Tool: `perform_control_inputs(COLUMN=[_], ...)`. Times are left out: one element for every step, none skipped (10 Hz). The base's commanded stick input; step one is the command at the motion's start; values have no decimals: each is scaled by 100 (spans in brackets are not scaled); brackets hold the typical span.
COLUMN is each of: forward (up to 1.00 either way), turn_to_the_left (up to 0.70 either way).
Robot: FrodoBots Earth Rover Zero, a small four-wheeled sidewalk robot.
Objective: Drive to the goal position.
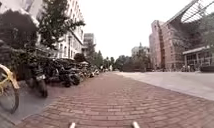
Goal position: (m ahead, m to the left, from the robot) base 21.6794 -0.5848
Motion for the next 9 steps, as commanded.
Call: perform_control_inputs(forward=[70, 70, 70, 70, 70, 70, 70, 70, 70], turn_to_the_left=[0, 0, 0, 0, 0, 0, 0, 0, 0])
